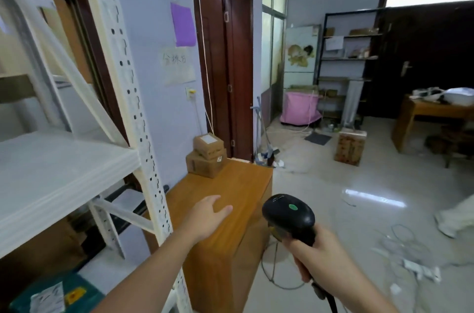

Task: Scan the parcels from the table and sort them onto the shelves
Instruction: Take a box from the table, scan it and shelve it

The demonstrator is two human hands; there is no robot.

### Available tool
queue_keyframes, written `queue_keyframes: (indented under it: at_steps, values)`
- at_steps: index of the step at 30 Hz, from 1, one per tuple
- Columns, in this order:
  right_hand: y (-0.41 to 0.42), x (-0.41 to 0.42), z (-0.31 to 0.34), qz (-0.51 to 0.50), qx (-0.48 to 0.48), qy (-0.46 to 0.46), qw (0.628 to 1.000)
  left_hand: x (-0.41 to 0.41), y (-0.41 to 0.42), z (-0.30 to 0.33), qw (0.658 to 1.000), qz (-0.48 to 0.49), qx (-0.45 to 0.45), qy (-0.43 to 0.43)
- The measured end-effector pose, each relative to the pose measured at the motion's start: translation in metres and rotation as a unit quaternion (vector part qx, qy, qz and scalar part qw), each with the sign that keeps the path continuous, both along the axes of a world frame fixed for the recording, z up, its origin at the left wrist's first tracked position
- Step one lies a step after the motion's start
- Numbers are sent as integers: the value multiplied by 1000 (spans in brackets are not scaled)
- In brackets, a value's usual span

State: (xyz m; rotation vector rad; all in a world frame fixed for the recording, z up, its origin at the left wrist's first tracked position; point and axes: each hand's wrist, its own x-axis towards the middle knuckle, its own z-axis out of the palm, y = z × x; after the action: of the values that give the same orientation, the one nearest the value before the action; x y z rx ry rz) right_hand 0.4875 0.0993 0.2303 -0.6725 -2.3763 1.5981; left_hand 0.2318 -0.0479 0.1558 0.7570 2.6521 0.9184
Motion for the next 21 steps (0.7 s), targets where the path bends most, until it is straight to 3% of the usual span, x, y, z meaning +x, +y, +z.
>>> queue_keyframes:
  at_steps: [13, 21]
  values:
    - [162, -176, -26, 13, 34, -28, 999, -167, 149, -27, 999, 25, -39, -18]
    - [234, -306, -36, 69, 26, -33, 997, -270, 192, -40, 993, 107, -36, -33]
